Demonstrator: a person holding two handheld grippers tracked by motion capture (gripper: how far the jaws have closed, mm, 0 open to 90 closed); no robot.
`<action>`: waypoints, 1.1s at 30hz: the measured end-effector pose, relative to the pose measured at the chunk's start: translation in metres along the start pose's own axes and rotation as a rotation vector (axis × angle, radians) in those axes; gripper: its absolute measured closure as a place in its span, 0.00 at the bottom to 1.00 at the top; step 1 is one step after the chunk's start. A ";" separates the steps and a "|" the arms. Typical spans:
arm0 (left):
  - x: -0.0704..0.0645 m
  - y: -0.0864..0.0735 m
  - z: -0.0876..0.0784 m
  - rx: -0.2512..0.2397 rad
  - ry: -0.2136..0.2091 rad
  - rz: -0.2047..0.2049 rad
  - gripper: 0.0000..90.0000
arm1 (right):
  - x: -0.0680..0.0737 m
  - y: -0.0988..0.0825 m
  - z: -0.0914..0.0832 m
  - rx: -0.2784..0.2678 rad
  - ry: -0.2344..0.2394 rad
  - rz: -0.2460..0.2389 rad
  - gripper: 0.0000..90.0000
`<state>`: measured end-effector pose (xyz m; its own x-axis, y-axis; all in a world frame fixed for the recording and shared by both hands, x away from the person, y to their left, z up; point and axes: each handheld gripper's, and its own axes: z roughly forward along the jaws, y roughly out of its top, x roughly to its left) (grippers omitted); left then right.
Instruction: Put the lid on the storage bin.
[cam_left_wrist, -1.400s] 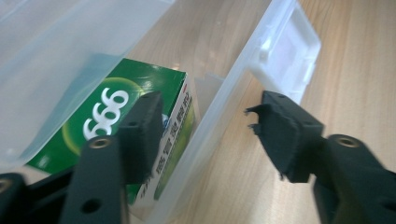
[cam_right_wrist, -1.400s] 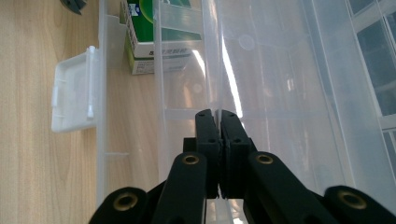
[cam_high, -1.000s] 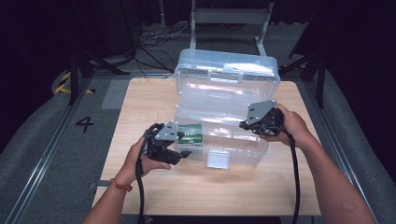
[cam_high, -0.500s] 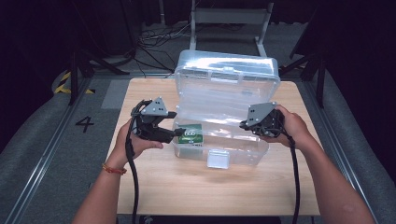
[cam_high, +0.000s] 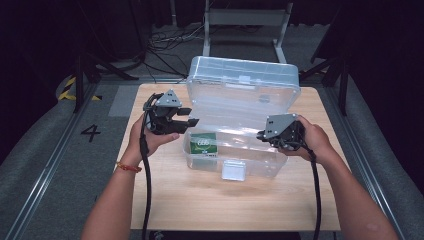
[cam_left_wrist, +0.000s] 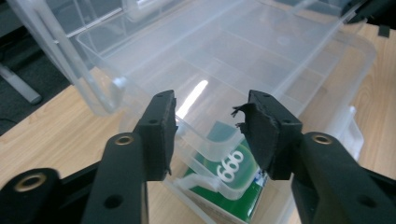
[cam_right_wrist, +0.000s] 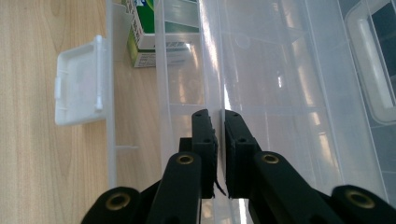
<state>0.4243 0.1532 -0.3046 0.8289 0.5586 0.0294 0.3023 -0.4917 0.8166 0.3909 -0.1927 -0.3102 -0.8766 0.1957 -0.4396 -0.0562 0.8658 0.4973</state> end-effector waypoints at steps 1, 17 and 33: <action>0.001 0.001 0.000 -0.011 0.003 -0.005 0.66 | 0.000 0.000 0.000 0.000 0.000 0.003 0.95; 0.017 0.016 0.002 0.016 0.057 -0.008 0.85 | 0.011 -0.005 0.001 -0.005 0.003 0.005 0.93; 0.013 0.011 0.002 0.006 0.041 0.028 0.99 | 0.029 -0.017 0.002 -0.061 -0.048 0.089 0.89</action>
<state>0.4394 0.1540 -0.2965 0.8171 0.5714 0.0763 0.2818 -0.5115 0.8118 0.3676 -0.2010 -0.3328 -0.8557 0.2934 -0.4262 -0.0097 0.8145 0.5801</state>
